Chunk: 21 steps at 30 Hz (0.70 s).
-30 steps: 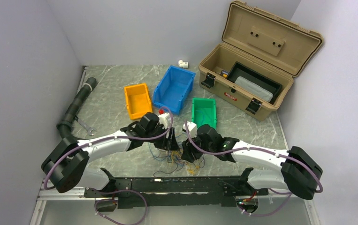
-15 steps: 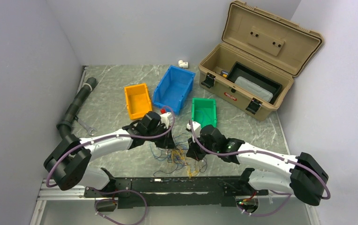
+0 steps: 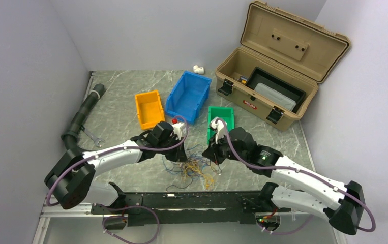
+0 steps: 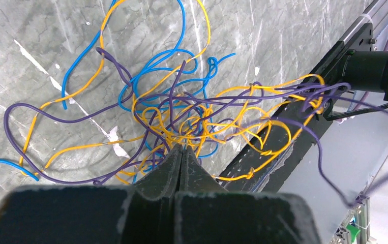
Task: Untangle the cables
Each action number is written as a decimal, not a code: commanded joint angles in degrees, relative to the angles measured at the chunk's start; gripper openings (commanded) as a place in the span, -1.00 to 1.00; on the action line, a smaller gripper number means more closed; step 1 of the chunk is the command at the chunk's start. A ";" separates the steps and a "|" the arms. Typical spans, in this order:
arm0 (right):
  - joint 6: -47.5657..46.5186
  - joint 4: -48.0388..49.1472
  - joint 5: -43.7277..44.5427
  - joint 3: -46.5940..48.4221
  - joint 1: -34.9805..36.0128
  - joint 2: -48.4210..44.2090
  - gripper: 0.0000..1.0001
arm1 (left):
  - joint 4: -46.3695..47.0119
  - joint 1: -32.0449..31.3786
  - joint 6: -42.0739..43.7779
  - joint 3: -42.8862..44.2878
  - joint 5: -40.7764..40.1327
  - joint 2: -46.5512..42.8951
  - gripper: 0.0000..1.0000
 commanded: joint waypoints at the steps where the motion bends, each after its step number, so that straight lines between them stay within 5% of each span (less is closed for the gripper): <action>1: 0.85 -2.71 7.16 6.18 0.21 -3.25 -1.00 | -0.40 -0.29 1.64 1.61 -1.11 -2.44 -1.00; 13: 3.44 -13.33 32.23 20.11 0.15 -10.57 -1.00 | -6.78 0.38 3.68 0.78 -7.45 -6.85 -1.00; 17: 9.74 -24.55 53.64 25.59 0.18 -11.99 -1.00 | -9.91 6.08 3.56 -1.75 -9.95 -12.65 -1.00; 21: 13.49 -29.54 62.29 26.19 0.26 -16.55 -1.00 | -10.59 12.53 3.27 -5.87 -10.71 -20.85 -1.00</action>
